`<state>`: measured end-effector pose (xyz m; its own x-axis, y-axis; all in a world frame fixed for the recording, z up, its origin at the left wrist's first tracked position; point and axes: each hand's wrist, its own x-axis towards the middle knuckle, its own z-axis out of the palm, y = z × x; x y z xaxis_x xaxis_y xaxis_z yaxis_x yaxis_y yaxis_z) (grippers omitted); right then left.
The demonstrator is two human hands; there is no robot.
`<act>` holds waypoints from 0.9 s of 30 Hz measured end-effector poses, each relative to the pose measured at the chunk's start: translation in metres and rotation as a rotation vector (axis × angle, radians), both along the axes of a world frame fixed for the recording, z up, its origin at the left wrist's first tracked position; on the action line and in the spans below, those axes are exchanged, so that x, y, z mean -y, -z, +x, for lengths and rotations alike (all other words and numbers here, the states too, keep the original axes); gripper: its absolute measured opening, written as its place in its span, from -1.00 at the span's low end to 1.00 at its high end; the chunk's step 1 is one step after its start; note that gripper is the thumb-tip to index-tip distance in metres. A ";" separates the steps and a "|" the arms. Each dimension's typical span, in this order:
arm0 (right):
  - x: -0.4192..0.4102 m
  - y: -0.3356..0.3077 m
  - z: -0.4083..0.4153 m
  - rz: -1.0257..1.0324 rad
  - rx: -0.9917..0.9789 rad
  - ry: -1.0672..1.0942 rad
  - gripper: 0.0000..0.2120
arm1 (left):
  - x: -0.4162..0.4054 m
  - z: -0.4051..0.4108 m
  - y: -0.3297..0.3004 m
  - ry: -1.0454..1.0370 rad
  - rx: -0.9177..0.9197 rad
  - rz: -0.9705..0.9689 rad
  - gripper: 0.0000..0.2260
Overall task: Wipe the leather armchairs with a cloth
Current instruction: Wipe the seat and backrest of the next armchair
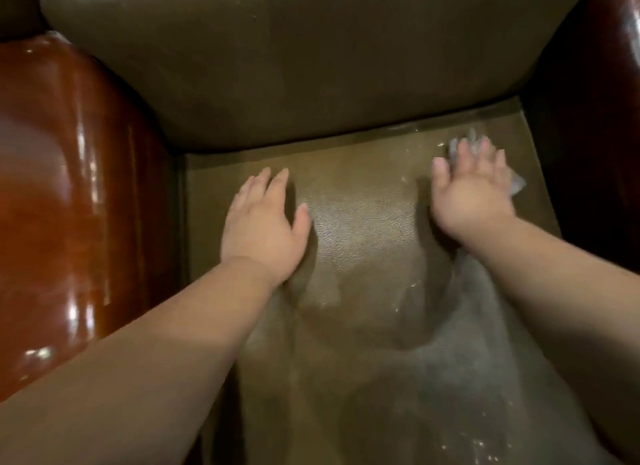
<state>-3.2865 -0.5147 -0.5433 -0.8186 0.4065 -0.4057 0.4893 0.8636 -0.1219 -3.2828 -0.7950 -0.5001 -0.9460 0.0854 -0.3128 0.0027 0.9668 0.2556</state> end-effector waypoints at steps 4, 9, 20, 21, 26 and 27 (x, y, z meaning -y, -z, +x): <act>0.065 0.008 0.045 -0.152 -0.231 -0.623 -0.31 | -0.054 0.008 0.055 -0.258 -0.094 -0.018 -0.42; -0.018 0.016 0.002 -0.173 -0.185 -0.763 -0.35 | -0.055 0.015 0.067 -0.252 -0.175 -0.044 -0.40; 0.057 -0.002 -0.028 -0.300 -0.122 -0.801 -0.14 | -0.059 0.012 0.071 -0.265 -0.248 -0.050 -0.40; 0.037 0.005 -0.036 -0.241 -0.153 -0.753 -0.16 | -0.060 0.011 0.073 -0.267 -0.263 -0.049 -0.40; -0.085 0.027 -0.048 0.050 -0.160 -0.035 -0.33 | -0.062 0.019 0.081 -0.266 -0.279 -0.038 -0.42; -0.079 0.026 -0.049 0.040 -0.114 0.067 -0.29 | -0.061 0.019 0.081 -0.269 -0.283 -0.035 -0.42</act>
<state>-3.3359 -0.4361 -0.5696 -0.8286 0.4763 -0.2943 0.5314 0.8345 -0.1458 -3.2642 -0.7344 -0.5815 -0.9824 -0.1833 -0.0349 -0.1862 0.9508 0.2475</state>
